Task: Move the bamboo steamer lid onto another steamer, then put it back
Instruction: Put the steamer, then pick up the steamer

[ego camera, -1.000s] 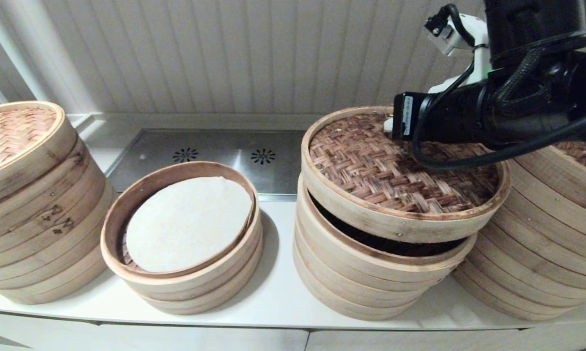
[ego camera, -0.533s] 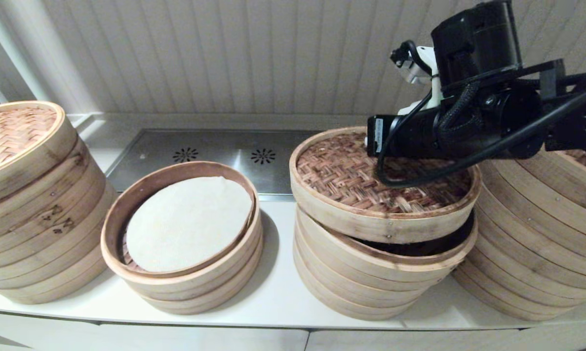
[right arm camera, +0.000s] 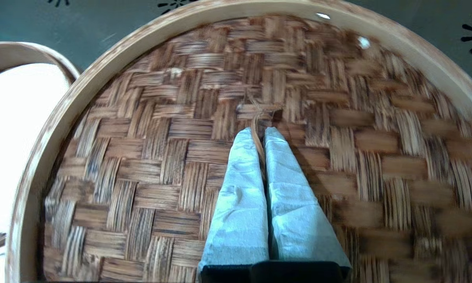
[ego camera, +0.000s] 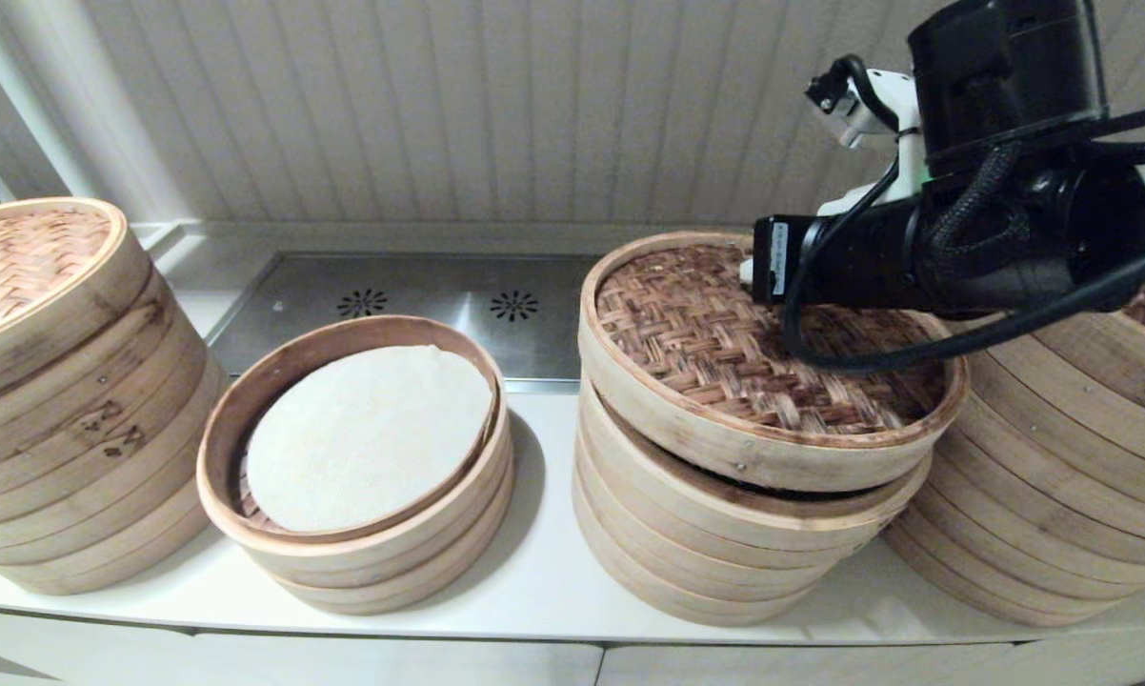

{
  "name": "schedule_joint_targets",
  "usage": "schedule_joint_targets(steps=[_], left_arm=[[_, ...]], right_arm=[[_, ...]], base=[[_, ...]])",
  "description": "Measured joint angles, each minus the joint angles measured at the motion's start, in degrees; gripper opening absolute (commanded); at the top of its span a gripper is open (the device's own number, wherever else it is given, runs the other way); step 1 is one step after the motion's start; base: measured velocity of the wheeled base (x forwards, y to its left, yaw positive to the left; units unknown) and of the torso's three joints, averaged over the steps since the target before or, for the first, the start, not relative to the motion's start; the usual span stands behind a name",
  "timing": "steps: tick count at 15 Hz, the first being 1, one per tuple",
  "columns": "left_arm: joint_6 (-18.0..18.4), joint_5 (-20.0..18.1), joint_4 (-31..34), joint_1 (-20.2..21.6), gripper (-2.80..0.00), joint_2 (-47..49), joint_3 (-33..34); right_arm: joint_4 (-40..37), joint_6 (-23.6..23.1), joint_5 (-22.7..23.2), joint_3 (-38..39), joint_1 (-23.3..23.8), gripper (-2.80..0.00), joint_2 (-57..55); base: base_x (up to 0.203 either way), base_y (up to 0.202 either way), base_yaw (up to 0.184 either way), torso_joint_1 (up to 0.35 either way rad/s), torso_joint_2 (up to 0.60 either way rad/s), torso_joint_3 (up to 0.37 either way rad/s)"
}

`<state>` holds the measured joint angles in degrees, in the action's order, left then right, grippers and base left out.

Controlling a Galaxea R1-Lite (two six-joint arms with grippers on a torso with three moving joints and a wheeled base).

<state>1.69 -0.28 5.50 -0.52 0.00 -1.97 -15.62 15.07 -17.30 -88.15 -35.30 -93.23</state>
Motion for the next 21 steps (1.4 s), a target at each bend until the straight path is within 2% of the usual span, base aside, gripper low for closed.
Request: schedule_joint_targets(steps=[6,13,14,21], left_arm=[[0.1,-0.1,0.5,0.0,-2.80,0.0,-0.2],[0.1,-0.2,0.5,0.0,-2.80,0.0,-0.2],[0.1,-0.2,0.5,0.0,-2.80,0.0,-0.2],[0.1,-0.2,0.1,0.0,-2.80,0.0,-0.1]], right_arm=[[0.4,0.3,0.5,2.9,0.2,-2.80,0.6],[9.5,-0.3,0.1,10.4,0.0,-2.80,2.0],[9.6,-0.3,0.1,10.6,0.1,0.00,2.0],[9.4,-0.6,-1.2,10.2,-0.1,0.00,5.5]], base=[[0.000,0.000,0.000,0.000,0.00,0.000],[0.000,0.000,0.000,0.000,0.00,0.000],[0.000,0.000,0.000,0.000,0.00,0.000],[0.000,0.000,0.000,0.000,0.00,0.000]])
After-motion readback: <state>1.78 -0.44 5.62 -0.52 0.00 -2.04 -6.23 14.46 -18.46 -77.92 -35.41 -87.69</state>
